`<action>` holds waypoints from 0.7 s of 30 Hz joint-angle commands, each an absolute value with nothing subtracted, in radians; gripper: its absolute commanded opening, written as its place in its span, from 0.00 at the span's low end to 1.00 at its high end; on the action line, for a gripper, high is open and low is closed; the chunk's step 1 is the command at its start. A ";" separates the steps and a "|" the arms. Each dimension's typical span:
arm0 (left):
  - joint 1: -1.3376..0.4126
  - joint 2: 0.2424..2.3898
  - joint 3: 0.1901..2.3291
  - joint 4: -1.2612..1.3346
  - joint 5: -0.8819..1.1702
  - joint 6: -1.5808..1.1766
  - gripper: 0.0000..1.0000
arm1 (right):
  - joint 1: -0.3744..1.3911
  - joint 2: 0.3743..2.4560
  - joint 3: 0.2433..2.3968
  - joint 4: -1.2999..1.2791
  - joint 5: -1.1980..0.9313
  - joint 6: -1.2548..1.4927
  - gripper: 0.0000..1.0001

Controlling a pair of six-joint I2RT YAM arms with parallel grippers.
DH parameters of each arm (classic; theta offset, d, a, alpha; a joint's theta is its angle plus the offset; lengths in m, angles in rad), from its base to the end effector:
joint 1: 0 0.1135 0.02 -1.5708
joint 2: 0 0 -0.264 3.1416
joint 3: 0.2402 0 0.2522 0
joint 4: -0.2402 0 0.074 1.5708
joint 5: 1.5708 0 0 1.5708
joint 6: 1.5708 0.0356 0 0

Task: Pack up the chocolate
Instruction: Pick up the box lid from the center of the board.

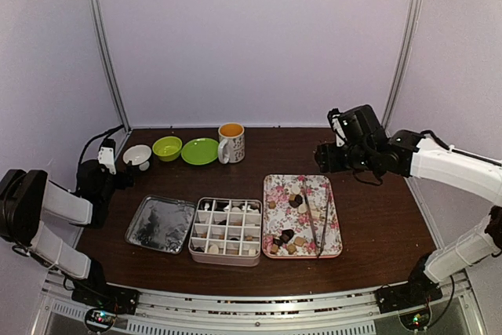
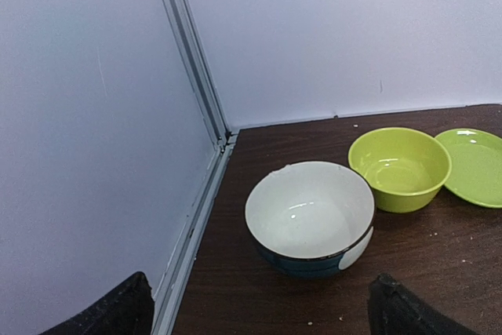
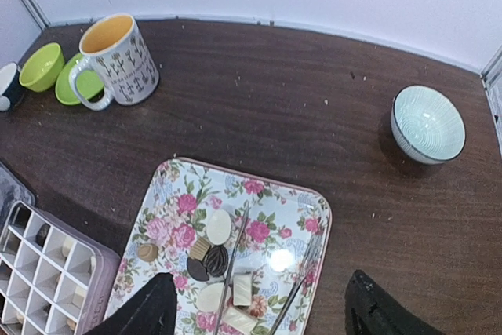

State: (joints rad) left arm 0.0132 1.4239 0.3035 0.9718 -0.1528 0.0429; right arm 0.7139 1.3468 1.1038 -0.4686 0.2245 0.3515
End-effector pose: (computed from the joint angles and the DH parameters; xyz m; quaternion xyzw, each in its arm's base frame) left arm 0.2499 0.0087 0.1641 -0.0386 0.7561 0.0761 0.6489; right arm 0.2288 0.1877 0.2992 -0.1169 0.8970 0.1225 0.4083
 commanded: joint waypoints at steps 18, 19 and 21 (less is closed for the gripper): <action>0.020 1.425 0.325 1.024 -0.155 0.037 0.98 | 0.719 1.203 0.748 0.081 0.289 0.137 0.74; 0.020 1.425 0.325 1.025 -0.155 0.037 0.98 | 0.720 1.207 0.739 0.097 0.288 0.138 0.74; 0.019 1.423 0.321 1.033 -0.183 0.030 0.98 | 0.720 1.212 0.721 0.135 0.288 0.143 0.74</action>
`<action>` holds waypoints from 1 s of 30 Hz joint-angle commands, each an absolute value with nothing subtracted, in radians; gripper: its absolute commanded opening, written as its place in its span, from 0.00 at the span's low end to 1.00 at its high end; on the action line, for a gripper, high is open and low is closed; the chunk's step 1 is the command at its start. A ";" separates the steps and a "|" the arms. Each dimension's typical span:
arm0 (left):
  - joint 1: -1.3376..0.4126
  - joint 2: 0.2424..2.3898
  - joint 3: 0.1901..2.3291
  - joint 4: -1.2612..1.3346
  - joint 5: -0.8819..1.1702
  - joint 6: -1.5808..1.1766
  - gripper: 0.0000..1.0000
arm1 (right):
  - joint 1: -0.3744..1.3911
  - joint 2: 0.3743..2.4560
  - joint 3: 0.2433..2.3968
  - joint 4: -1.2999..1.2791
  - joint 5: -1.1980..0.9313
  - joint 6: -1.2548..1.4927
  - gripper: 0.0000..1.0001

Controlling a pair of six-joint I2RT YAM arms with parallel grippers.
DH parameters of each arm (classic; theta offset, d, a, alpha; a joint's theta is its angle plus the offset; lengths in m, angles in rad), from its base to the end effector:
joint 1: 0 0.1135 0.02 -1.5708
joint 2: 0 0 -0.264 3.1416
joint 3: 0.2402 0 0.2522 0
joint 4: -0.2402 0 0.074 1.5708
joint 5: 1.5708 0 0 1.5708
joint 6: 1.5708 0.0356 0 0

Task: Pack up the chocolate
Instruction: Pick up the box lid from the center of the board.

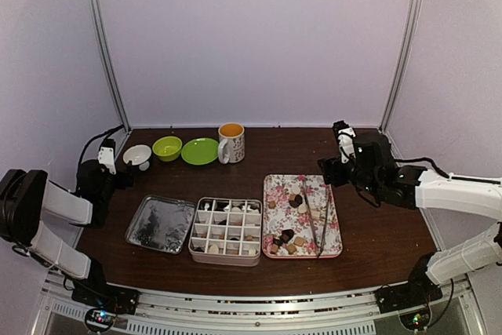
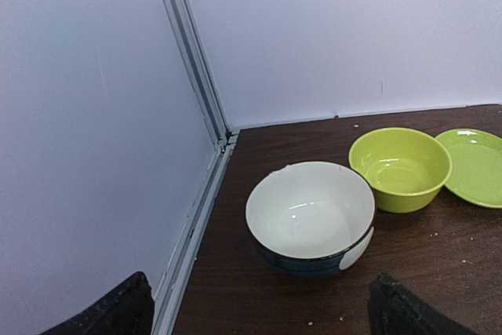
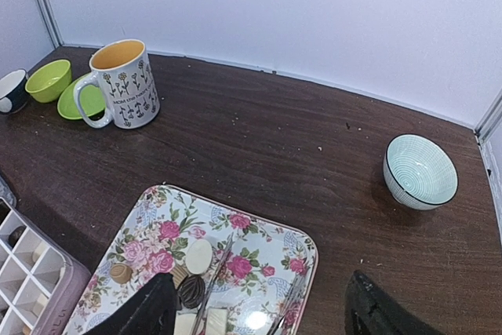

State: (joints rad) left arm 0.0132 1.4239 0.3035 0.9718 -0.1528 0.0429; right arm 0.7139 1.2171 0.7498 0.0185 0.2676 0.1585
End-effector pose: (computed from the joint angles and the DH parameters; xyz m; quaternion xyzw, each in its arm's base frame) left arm 0.2499 0.0087 0.1641 -0.0386 0.7561 0.0761 0.6489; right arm 0.2117 0.1709 0.2574 -0.1618 0.8265 0.1204 0.5256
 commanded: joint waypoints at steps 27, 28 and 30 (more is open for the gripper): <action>-0.050 1.057 0.573 -0.407 0.022 -0.446 0.73 | 0.719 1.207 0.597 0.298 0.262 0.159 0.75; -0.065 1.058 0.573 -0.422 -0.001 -0.447 0.71 | 0.719 1.208 0.596 0.300 0.260 0.161 0.75; -0.089 1.072 0.571 -0.433 -0.041 -0.459 0.64 | 0.719 1.209 0.593 0.301 0.257 0.159 0.75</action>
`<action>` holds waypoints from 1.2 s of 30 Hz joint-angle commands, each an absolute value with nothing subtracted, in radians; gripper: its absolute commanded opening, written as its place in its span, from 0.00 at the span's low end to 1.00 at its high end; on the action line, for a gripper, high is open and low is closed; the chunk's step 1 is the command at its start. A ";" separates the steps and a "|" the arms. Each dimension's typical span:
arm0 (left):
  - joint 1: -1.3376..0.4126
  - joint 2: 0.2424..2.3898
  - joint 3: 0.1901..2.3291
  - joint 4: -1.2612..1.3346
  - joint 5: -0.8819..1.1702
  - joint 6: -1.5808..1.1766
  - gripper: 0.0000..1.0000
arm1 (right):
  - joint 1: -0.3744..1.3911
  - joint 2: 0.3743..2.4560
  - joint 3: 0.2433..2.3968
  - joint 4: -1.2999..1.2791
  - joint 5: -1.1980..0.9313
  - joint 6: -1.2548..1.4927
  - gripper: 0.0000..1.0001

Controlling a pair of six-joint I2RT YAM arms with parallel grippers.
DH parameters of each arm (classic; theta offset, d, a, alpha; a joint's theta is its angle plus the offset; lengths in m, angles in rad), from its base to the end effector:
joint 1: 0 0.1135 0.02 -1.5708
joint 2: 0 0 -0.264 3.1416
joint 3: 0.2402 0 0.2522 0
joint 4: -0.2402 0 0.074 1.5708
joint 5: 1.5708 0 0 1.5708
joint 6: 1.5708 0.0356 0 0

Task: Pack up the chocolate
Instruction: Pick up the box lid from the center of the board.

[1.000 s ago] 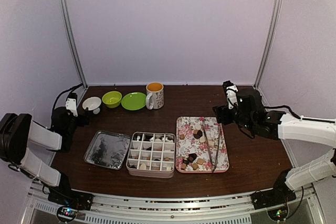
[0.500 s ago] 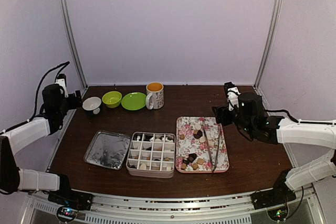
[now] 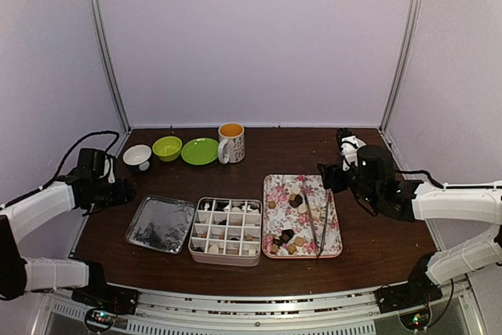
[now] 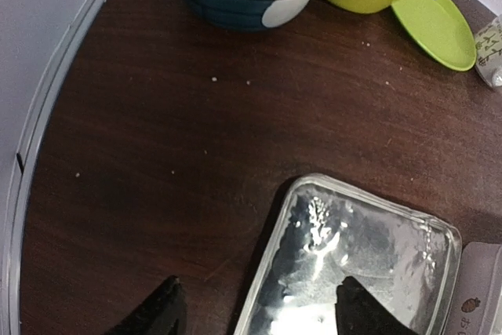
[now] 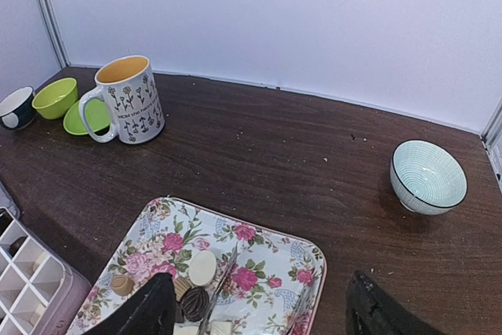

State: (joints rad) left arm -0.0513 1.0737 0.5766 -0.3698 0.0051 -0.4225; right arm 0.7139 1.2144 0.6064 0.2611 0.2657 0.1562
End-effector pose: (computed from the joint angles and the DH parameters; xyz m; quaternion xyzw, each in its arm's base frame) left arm 0.2087 -0.0109 0.1979 -0.1724 0.9227 -0.0832 0.3345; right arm 0.2065 0.1665 0.2334 -0.1502 0.8009 0.1417 0.5621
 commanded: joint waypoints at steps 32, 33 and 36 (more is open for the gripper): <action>-0.164 1.469 0.733 -0.641 -0.090 -0.495 0.29 | 0.720 1.182 0.576 0.310 0.259 0.147 0.75; -0.166 1.480 0.735 -0.641 -0.086 -0.497 0.27 | 0.720 1.180 0.573 0.311 0.259 0.147 0.75; -0.169 1.505 0.743 -0.646 -0.089 -0.496 0.26 | 0.719 1.178 0.573 0.311 0.259 0.147 0.75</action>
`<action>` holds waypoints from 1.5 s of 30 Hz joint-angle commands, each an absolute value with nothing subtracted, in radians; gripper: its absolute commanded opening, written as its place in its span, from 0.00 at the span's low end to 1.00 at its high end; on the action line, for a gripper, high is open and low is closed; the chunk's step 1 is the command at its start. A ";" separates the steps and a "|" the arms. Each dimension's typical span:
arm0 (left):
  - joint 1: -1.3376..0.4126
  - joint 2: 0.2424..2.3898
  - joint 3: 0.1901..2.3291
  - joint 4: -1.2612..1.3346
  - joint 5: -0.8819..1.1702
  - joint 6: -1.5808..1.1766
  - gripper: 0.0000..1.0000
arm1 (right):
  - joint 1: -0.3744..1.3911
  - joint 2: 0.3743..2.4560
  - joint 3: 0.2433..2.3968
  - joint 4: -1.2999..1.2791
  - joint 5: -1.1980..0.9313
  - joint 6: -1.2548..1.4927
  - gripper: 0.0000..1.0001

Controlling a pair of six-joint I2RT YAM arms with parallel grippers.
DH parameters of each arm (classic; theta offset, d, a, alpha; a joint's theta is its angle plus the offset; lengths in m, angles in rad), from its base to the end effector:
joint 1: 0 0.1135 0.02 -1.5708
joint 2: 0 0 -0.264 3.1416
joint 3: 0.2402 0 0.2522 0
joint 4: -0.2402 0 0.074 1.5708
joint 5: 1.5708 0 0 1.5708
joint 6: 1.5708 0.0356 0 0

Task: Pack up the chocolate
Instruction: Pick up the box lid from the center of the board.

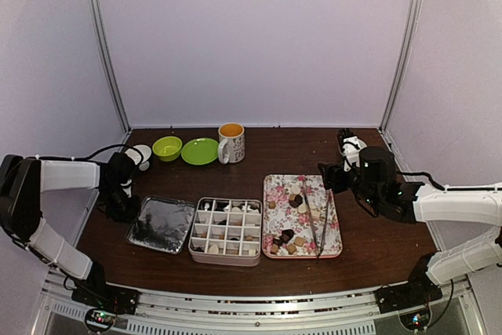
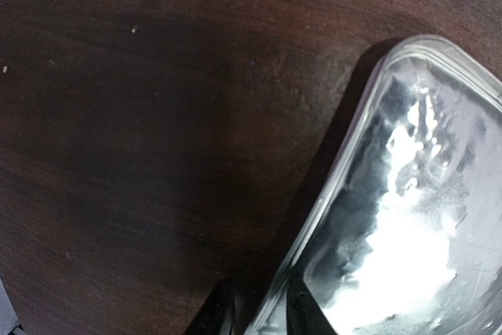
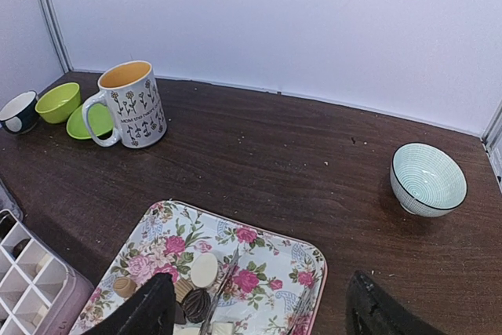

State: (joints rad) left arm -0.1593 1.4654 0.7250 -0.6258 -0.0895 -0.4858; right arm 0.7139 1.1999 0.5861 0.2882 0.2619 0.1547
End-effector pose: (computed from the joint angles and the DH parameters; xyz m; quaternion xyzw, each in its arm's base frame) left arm 0.2333 -0.0343 0.1479 -0.1660 0.9798 0.0099 0.1109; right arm 0.2039 0.1645 0.2328 -0.1491 0.7951 0.1470 0.5691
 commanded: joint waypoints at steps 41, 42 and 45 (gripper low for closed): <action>-0.211 0.930 0.867 -0.813 -0.085 -0.496 0.00 | 0.697 1.070 0.534 0.318 0.318 0.147 0.75; -0.211 0.915 0.870 -0.813 -0.079 -0.493 0.00 | 0.693 1.062 0.533 0.316 0.319 0.145 0.75; -0.211 0.879 0.881 -0.813 -0.057 -0.485 0.00 | 0.684 1.040 0.535 0.299 0.325 0.135 0.75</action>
State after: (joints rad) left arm -0.2070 0.9230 0.8383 -0.8391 -0.0853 -0.4957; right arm 0.6975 1.0744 0.5430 0.3042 0.2928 0.1524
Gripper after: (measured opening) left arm 0.008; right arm 0.754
